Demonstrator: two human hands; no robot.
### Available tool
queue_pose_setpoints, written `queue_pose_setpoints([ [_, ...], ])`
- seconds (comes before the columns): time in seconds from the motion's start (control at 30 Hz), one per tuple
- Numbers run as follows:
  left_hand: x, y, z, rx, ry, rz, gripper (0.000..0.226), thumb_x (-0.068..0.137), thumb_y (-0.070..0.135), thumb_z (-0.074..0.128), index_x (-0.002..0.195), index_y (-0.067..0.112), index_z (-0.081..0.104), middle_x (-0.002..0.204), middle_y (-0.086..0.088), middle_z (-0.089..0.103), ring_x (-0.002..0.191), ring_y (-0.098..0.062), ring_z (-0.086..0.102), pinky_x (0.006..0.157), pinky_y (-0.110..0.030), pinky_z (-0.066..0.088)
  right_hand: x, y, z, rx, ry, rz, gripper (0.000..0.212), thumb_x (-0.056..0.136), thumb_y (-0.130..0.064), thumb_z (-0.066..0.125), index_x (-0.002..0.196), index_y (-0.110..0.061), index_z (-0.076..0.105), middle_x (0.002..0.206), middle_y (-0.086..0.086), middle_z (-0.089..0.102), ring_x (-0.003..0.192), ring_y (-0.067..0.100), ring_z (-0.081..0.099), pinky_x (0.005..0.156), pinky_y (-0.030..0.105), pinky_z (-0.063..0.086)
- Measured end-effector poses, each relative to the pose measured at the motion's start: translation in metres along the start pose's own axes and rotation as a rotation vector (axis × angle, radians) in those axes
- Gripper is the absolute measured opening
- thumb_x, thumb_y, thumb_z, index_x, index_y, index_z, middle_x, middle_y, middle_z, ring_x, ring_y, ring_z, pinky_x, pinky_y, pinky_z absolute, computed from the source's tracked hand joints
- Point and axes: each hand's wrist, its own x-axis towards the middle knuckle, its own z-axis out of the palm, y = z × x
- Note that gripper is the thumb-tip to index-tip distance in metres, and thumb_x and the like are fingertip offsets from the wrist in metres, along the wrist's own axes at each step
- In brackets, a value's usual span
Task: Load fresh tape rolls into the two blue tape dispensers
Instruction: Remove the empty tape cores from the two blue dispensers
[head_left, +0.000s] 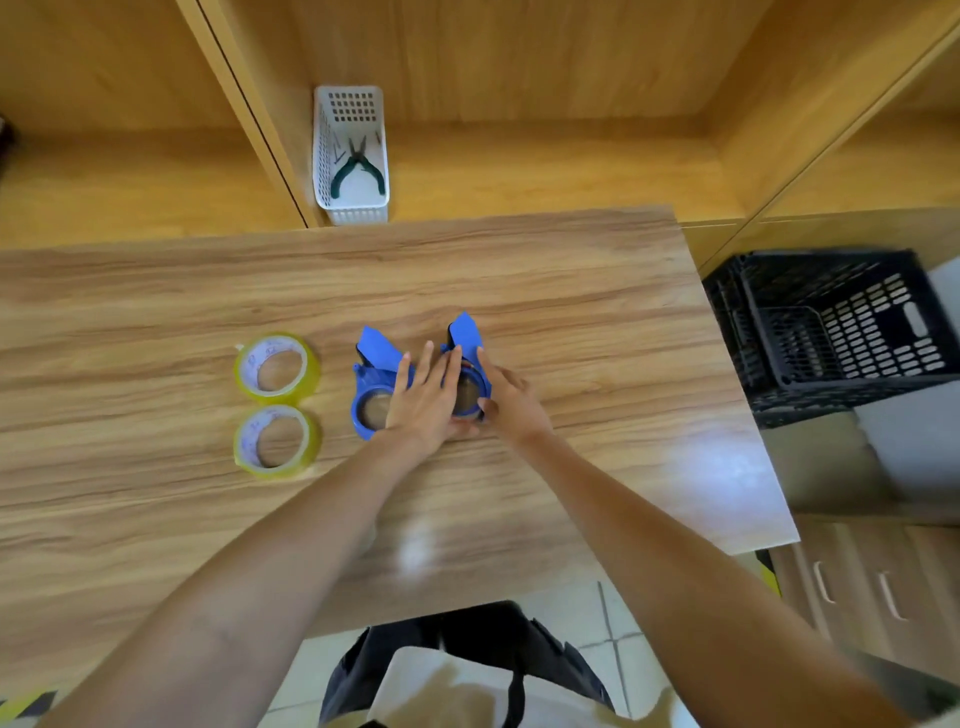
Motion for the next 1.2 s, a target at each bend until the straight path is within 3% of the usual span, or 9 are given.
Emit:
queue_pose_setpoints([
  [0.1, 0.002, 0.005, 0.007, 0.006, 0.022, -0.005, 0.106, 0.086, 0.062, 0.054, 0.156, 0.009, -0.005, 0.165, -0.006, 0.009, 0.152, -0.024, -0.007, 0.121, -0.049, -0.004, -0.003, 0.004, 0.0, 0.026, 0.029, -0.025, 0.075, 0.097, -0.014, 0.048, 0.156, -0.033, 0.005, 0.153, 0.004, 0.035, 0.137, 0.028, 0.032, 0.107, 0.036, 0.033],
  [0.3, 0.0, 0.001, 0.009, -0.024, 0.07, 0.001, 0.107, 0.086, 0.061, 0.057, 0.156, 0.011, -0.007, 0.164, -0.009, 0.017, 0.153, -0.022, 0.005, 0.121, -0.047, -0.002, -0.003, 0.005, -0.001, 0.074, 0.026, -0.033, 0.077, 0.098, -0.019, 0.049, 0.152, -0.045, 0.002, 0.149, 0.001, 0.04, 0.134, 0.024, 0.037, 0.1, 0.041, 0.043],
  [0.47, 0.0, 0.0, 0.007, -0.095, 0.128, 0.027, 0.11, 0.083, 0.056, 0.064, 0.156, 0.013, -0.006, 0.149, -0.006, 0.04, 0.139, -0.02, 0.037, 0.122, -0.045, 0.0, -0.003, 0.006, -0.007, 0.101, 0.043, -0.039, 0.07, 0.093, -0.014, 0.049, 0.15, -0.04, 0.018, 0.143, 0.004, 0.046, 0.131, 0.026, 0.043, 0.093, 0.044, 0.047],
  [0.63, 0.001, -0.008, 0.01, -0.223, 0.083, 0.071, 0.116, 0.081, 0.05, 0.071, 0.156, 0.015, -0.01, 0.146, -0.003, 0.038, 0.144, -0.029, 0.031, 0.124, -0.04, 0.004, -0.004, 0.009, -0.015, 0.072, 0.061, -0.032, 0.063, 0.091, -0.011, 0.044, 0.145, -0.037, 0.022, 0.133, 0.008, 0.053, 0.118, 0.031, 0.053, 0.087, 0.046, 0.05],
  [0.87, -0.011, -0.011, 0.005, -0.348, 0.027, 0.083, 0.114, 0.082, 0.042, 0.075, 0.156, 0.028, -0.011, 0.157, 0.002, 0.026, 0.151, -0.034, 0.01, 0.116, -0.042, 0.029, -0.004, 0.015, -0.02, -0.038, 0.071, -0.02, 0.058, 0.095, -0.005, 0.04, 0.142, -0.036, 0.026, 0.124, 0.008, 0.054, 0.109, 0.031, 0.054, 0.078, 0.042, 0.047],
  [1.0, -0.016, -0.014, 0.001, -0.374, 0.113, 0.136, 0.11, 0.082, 0.047, 0.073, 0.156, 0.031, -0.006, 0.154, 0.002, 0.028, 0.147, -0.029, 0.022, 0.119, -0.042, 0.026, -0.002, 0.013, -0.024, -0.041, 0.053, -0.021, 0.05, 0.095, -0.006, 0.04, 0.135, -0.036, 0.033, 0.125, 0.006, 0.057, 0.112, 0.029, 0.053, 0.077, 0.039, 0.045],
  [1.2, -0.026, -0.012, -0.014, -0.363, 0.295, 0.169, 0.103, 0.079, 0.049, 0.073, 0.157, 0.025, 0.009, 0.148, -0.001, 0.037, 0.129, -0.024, 0.039, 0.115, -0.039, 0.03, -0.001, 0.0, -0.031, -0.004, 0.092, -0.033, 0.042, 0.099, -0.022, 0.044, 0.14, -0.027, 0.038, 0.141, 0.004, 0.047, 0.129, 0.029, 0.041, 0.09, 0.044, 0.042],
])
